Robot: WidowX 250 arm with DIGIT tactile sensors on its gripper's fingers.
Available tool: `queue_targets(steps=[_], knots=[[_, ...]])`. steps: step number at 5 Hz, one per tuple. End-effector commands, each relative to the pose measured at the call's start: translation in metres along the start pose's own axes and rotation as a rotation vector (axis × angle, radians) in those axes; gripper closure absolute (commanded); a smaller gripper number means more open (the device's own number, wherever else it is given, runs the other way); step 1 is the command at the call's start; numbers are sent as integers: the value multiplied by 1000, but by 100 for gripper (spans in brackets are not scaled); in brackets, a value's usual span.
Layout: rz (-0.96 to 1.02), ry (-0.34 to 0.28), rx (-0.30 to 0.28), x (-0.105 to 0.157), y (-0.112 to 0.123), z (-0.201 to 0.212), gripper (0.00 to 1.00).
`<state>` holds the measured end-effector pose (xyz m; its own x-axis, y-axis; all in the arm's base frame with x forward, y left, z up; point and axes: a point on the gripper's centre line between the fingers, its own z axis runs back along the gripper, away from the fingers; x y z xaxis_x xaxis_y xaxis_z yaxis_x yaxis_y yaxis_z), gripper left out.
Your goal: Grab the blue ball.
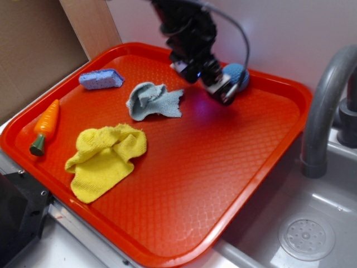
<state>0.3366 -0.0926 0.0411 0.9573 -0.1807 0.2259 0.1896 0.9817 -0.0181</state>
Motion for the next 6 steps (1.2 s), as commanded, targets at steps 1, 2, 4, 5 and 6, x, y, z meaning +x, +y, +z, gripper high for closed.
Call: queue_targets(steps=[1,2,4,5,6], knots=[[-89,-73,-59,27,-34,-1,0],[-97,-94,-58,17,-44,-4,0],[-45,-233,20,16,-35,-13,100],[-9,-222,29,22,-27,-14,100],[13,-184,10,21,-18,-7,100]])
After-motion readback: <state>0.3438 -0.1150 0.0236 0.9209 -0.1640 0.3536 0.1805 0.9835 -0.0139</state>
